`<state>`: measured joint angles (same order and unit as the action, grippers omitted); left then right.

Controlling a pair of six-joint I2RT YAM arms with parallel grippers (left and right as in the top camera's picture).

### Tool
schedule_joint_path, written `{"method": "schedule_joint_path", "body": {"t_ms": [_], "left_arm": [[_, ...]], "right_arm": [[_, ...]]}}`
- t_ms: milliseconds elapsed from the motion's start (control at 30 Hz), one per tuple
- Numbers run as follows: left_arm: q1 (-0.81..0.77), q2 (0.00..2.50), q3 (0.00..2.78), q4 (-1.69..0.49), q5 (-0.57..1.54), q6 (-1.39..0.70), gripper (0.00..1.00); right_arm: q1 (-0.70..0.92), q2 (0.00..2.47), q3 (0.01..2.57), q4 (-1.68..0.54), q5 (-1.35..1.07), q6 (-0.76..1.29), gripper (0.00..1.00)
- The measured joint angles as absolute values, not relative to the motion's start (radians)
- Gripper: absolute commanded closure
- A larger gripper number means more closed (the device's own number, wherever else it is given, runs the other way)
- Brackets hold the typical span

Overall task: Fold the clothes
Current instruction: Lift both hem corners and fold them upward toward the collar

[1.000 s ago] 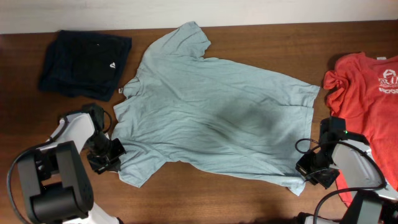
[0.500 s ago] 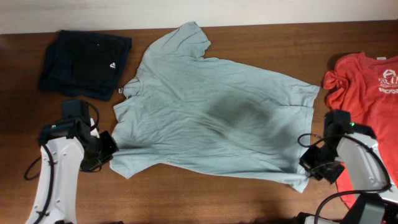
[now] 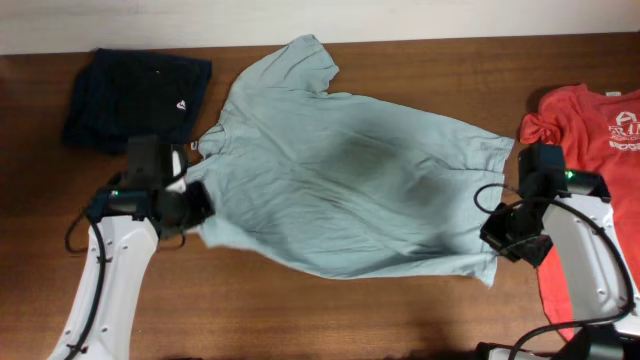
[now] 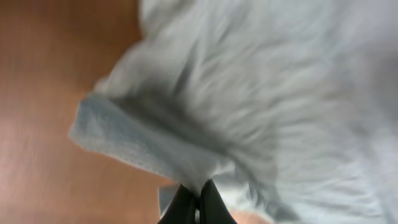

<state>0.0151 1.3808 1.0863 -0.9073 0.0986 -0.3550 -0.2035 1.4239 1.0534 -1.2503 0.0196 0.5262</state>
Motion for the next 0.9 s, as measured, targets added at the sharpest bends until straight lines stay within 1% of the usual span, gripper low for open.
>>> {"method": "schedule_joint_path", "body": {"t_ms": [333,567,767,900], "left_arm": [[-0.032,1.41,1.198,-0.707,0.098,-0.355,0.99],[-0.059,1.584,1.283,-0.653,0.098,-0.34,0.99],[-0.124,1.756,1.438,-0.648,0.094,-0.295,1.0],[-0.156,1.813,1.523,-0.646,0.074,-0.274,1.0]], "right_arm": [[-0.204,1.424,1.068,-1.247,0.063,0.537,0.96],[-0.204,1.424,1.068,-1.198,0.109,0.561,0.96],[-0.204,1.424,1.068,-1.125,0.126,0.583,0.96],[-0.204,1.424,1.068,-1.076,0.148,0.593,0.96]]}}
